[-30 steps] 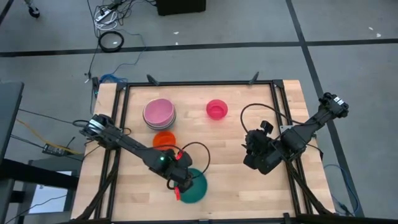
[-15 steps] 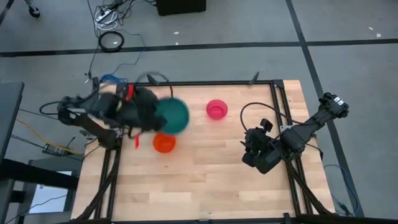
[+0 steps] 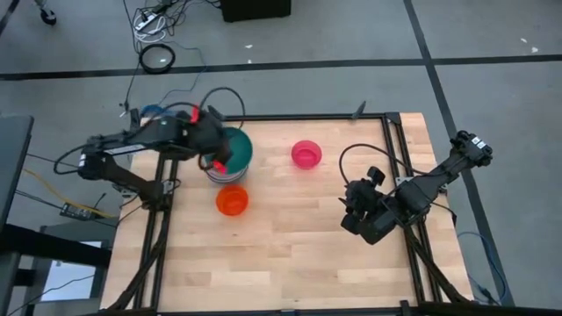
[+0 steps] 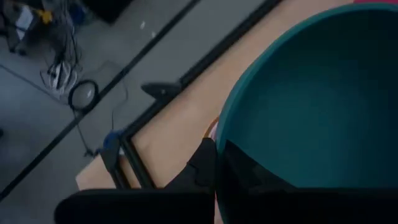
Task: Nest bowls inside each other
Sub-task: Stack the dark green bowl on top of the pink bowl
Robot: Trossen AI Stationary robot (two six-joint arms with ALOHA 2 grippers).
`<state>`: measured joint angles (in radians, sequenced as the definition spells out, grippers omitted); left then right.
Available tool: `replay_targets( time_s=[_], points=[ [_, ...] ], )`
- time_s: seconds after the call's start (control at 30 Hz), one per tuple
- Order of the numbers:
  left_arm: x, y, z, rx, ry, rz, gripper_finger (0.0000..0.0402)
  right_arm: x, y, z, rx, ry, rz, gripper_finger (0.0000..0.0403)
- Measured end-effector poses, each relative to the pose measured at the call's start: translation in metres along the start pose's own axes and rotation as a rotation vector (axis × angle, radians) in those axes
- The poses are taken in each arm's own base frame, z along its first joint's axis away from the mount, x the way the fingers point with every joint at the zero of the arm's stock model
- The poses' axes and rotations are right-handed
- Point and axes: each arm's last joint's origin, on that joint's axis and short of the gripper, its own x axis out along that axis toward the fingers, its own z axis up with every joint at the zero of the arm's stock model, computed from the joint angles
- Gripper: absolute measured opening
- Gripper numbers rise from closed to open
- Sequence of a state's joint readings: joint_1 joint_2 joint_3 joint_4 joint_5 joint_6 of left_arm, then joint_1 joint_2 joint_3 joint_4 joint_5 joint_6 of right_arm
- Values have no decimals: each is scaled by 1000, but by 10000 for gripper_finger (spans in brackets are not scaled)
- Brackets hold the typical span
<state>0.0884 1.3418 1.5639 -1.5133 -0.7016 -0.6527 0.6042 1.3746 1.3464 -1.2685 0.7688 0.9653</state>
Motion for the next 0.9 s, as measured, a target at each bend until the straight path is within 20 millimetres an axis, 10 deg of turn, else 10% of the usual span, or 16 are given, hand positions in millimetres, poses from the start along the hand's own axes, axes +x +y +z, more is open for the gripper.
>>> replay_targets(
  time_s=[0.4,0.9],
  points=[
    [53,0,-3,-23,160,-40,11,0,0,0,3,-2,2,173],
    [64,17,3,-79,197,-79,134,0,0,0,5,1,3,173]
  ],
)
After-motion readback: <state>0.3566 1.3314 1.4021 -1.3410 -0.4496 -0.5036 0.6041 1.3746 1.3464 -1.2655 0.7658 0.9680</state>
